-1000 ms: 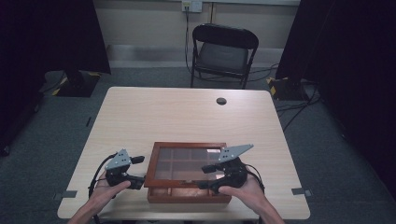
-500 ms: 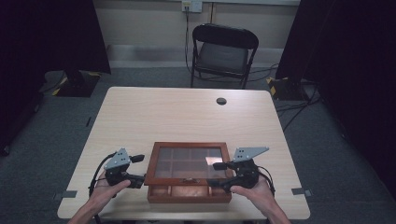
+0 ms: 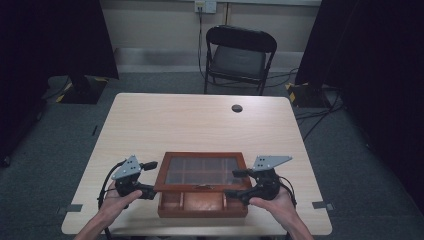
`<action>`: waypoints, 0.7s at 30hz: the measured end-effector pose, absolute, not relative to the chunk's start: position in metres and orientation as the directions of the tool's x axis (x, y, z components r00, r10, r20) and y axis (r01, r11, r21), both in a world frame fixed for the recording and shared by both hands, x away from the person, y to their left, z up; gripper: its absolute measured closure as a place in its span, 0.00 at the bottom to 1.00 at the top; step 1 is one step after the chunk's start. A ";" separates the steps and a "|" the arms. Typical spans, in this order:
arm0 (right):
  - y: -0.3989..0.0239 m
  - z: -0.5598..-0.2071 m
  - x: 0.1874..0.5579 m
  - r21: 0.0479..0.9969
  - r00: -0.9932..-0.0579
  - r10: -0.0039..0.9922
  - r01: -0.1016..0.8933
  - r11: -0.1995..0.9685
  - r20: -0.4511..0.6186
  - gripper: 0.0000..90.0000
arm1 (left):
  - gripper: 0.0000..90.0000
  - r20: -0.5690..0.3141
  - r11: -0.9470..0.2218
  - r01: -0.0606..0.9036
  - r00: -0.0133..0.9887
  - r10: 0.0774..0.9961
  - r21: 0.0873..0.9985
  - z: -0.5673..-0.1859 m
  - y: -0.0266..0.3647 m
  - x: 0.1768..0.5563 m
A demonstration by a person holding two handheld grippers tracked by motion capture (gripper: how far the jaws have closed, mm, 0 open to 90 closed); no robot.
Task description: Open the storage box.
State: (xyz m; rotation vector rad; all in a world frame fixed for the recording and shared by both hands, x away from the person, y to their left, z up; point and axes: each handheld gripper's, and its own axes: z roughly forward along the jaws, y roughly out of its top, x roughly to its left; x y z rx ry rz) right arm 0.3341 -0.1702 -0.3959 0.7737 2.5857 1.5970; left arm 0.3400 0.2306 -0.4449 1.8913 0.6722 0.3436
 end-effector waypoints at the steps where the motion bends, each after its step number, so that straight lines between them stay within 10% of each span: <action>1: -0.171 -0.396 0.334 0.843 -0.878 0.413 0.401 0.358 0.243 0.24 | 0.19 -0.062 -0.292 0.289 0.800 0.597 0.912 -0.444 0.230 0.340; 21: -0.181 -0.386 0.339 0.874 -0.871 0.450 0.365 0.321 0.199 0.22 | 0.20 -0.056 -0.265 0.267 0.795 0.604 0.927 -0.428 0.224 0.354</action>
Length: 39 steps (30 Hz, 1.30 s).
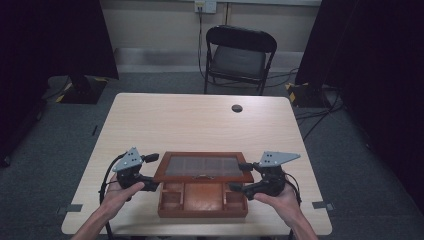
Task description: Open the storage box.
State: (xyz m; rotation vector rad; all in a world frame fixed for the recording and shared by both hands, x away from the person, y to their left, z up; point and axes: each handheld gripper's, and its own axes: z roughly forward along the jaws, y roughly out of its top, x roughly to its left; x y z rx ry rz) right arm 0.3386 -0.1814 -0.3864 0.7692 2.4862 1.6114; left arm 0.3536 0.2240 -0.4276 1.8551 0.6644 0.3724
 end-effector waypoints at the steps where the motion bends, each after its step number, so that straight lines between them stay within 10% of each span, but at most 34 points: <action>1: -0.182 -0.386 0.340 0.876 -0.870 0.452 0.363 0.317 0.197 0.22 | 0.21 -0.060 -0.256 0.264 0.795 0.603 0.930 -0.427 0.223 0.354; 39: -0.195 -0.377 0.382 0.903 -0.827 0.523 0.367 0.224 0.206 0.44 | 0.35 -0.072 -0.202 0.237 0.798 0.599 0.950 -0.403 0.213 0.378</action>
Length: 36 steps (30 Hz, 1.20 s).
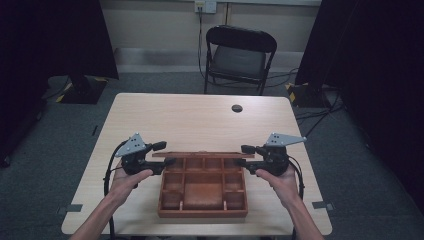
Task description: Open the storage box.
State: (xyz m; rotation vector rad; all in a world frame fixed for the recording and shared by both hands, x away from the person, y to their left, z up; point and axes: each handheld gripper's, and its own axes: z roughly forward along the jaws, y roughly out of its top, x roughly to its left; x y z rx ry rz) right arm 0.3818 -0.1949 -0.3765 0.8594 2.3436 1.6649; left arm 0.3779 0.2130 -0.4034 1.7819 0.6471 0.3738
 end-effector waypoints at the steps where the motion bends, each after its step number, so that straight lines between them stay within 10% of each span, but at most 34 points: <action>1: -0.195 -0.376 0.383 0.903 -0.825 0.526 0.367 0.223 0.206 0.45 | 0.36 -0.061 -0.201 0.225 0.795 0.604 0.953 -0.403 0.213 0.379; 36: -0.195 -0.383 0.425 0.915 -0.796 0.557 0.376 0.146 0.238 0.54 | 0.56 -0.145 -0.147 0.295 0.773 0.618 0.944 -0.405 0.220 0.412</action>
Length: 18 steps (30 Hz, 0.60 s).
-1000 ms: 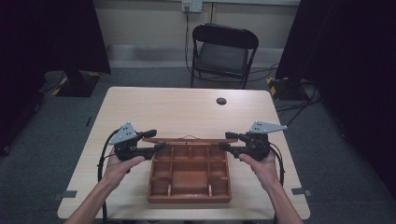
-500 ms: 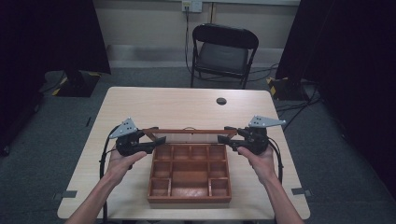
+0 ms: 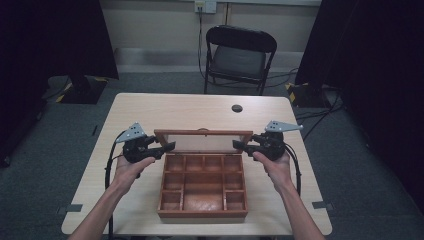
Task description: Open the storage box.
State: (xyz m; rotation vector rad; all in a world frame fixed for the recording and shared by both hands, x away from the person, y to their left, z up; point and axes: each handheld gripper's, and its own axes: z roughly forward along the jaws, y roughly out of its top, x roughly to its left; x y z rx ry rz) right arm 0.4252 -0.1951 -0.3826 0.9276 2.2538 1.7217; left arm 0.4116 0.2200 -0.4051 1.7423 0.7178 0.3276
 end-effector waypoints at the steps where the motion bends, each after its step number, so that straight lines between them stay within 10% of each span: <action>1: -0.195 -0.384 0.426 0.915 -0.795 0.559 0.377 0.147 0.238 0.55 | 0.56 -0.151 -0.143 0.301 0.769 0.621 0.943 -0.407 0.222 0.413; 18: -0.194 -0.399 0.442 0.900 -0.777 0.573 0.411 0.147 0.262 0.56 | 0.62 -0.174 -0.143 0.337 0.750 0.638 0.930 -0.423 0.226 0.423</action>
